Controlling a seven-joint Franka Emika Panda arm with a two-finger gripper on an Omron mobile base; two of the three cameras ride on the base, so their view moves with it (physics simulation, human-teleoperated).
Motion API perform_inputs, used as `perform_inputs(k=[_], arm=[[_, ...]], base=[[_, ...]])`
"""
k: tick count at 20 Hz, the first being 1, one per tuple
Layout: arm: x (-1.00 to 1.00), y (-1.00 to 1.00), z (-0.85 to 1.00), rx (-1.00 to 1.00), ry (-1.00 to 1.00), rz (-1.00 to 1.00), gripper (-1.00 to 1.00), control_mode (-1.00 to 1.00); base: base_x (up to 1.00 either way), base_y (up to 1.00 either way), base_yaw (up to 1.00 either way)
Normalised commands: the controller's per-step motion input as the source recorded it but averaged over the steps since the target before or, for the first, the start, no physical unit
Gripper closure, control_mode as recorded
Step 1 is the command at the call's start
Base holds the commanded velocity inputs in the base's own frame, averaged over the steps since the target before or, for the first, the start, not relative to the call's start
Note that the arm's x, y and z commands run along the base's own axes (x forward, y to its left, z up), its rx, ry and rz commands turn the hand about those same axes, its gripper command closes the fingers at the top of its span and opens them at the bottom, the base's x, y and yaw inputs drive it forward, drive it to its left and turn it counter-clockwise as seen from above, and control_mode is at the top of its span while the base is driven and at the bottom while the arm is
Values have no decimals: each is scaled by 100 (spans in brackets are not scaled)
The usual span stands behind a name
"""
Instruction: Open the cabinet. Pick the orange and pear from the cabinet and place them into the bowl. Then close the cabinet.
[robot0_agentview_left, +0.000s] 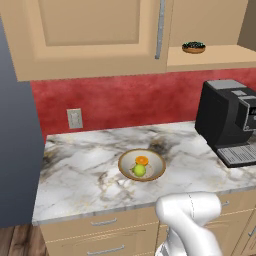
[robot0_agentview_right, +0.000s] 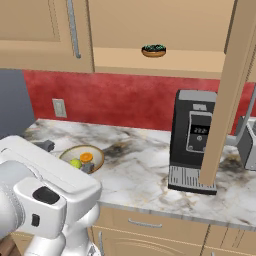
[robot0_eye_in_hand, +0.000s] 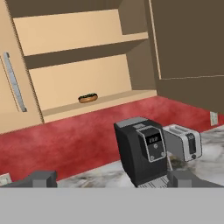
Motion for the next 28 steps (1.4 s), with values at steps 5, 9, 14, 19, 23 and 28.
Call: perform_inputs(k=[5,9,14,19,23,28], arm=[[0,-36,0,0,0,0,-100,-100],[0,-48,0,0,5,0,-100,-100],[0,-58,0,0,7,-2,-100,-100],[-7,-42,0,0,3,-8,-100,-100],[-11,-31,0,0,3,-9,-100,-100],[-6,-23,0,-1,7,-12,-100,-100]], base=[[0,0,0],[0,0,0],[0,0,0],[0,0,0],[0,0,0],[0,0,0]])
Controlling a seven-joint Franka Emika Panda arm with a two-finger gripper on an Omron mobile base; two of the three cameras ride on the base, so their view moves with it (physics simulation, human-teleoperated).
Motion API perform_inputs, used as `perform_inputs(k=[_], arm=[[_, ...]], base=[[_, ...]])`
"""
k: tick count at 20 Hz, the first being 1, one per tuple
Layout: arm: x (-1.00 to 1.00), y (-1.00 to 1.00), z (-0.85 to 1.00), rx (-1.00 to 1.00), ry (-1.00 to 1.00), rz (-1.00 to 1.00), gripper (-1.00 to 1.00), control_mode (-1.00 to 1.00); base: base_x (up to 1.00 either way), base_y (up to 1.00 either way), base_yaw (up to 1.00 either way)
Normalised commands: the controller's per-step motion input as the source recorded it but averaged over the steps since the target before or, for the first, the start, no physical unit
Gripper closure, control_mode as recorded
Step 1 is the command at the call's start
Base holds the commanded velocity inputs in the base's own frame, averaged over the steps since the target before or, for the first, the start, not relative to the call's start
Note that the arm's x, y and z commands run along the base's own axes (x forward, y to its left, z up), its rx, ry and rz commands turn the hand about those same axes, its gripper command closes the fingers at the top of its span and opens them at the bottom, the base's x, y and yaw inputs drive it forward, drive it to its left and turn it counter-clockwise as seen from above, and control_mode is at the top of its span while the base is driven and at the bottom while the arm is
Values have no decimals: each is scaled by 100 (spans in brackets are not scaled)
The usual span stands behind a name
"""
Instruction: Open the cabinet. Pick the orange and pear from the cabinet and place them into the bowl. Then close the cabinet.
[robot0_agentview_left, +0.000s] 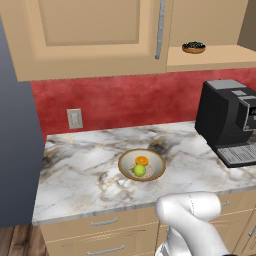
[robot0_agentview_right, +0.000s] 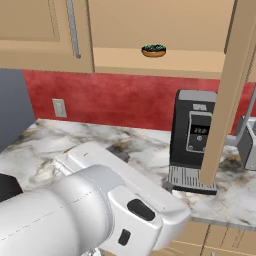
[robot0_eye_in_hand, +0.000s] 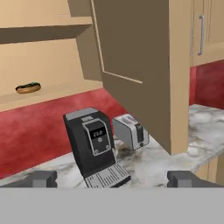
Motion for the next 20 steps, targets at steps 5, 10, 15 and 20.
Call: perform_inputs(k=[5,10,15,20], arm=[[0,-29,0,0,8,-10,-100,-100],[-4,-49,0,0,5,-6,-100,-100],[0,-33,0,0,0,0,-100,-100],[4,-21,0,0,0,1,-100,-100]], base=[[0,0,0],[0,0,0],[0,0,0],[0,0,0]])
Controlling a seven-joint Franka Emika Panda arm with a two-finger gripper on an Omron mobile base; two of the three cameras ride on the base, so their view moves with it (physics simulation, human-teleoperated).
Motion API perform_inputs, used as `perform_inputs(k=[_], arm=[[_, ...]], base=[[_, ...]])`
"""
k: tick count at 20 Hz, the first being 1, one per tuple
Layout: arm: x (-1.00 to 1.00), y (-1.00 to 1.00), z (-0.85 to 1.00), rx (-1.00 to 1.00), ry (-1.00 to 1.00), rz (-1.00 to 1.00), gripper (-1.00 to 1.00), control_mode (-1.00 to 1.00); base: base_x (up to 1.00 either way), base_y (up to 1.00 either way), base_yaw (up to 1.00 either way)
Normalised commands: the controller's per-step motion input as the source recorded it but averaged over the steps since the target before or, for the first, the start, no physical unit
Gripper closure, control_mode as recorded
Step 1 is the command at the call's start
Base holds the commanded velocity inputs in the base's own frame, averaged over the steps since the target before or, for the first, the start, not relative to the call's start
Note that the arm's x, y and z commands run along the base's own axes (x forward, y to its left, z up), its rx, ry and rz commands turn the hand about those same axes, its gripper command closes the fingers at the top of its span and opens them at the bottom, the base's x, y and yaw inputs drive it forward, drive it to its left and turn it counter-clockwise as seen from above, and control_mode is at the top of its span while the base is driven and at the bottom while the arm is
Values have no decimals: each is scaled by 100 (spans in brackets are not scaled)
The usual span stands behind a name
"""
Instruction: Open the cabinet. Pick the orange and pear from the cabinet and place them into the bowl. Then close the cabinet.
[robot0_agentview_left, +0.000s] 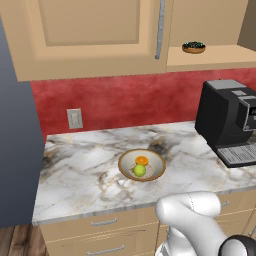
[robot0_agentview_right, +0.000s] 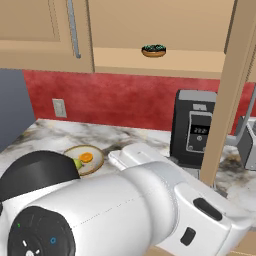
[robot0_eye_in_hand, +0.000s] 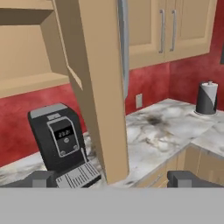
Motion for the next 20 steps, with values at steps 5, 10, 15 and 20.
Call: perform_inputs(k=[5,10,15,20], arm=[[8,-6,4,0,1,5,-100,-100],[6,0,6,0,1,11,-100,-100],[0,-7,2,0,0,11,-100,-100],[0,-8,3,0,0,10,-100,-100]], base=[[0,0,0],[0,0,0],[0,0,0],[0,0,0]])
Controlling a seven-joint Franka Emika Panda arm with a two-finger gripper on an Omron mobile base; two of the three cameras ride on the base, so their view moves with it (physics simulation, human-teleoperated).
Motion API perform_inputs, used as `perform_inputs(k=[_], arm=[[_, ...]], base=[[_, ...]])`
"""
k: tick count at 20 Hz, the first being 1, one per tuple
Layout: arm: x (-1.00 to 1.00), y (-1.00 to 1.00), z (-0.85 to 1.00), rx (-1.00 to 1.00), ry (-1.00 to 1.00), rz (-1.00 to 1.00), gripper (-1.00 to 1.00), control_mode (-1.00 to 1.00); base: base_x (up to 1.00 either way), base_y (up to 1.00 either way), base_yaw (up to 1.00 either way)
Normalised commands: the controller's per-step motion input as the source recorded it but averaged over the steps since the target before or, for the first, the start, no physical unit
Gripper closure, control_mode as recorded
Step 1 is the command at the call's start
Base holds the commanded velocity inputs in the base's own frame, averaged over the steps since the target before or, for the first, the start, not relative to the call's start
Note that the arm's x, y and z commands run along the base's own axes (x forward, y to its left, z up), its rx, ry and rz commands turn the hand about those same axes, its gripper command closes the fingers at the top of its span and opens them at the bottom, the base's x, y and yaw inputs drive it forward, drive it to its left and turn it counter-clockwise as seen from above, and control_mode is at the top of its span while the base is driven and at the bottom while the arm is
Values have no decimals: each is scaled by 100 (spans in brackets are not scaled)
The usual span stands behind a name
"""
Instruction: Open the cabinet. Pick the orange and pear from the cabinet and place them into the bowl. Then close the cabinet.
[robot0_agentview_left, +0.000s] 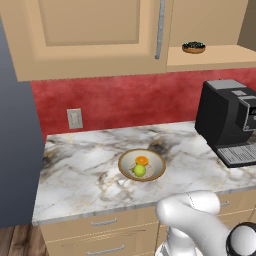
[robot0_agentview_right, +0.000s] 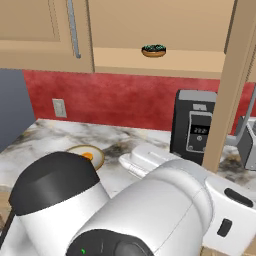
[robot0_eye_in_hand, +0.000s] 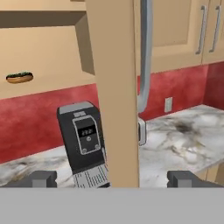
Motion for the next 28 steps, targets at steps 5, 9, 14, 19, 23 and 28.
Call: perform_inputs(k=[5,9,14,19,23,28], arm=[[1,-6,5,0,0,14,-100,-100],[1,-18,0,0,0,29,-100,-100],[3,-23,0,2,0,32,-100,-100],[21,-11,0,0,-7,31,-100,-100],[60,17,0,9,-18,25,-100,-100],[99,47,-9,22,-12,27,-100,-100]], base=[[0,0,0],[0,0,0],[0,0,0],[0,0,0],[0,0,0],[0,0,0]])
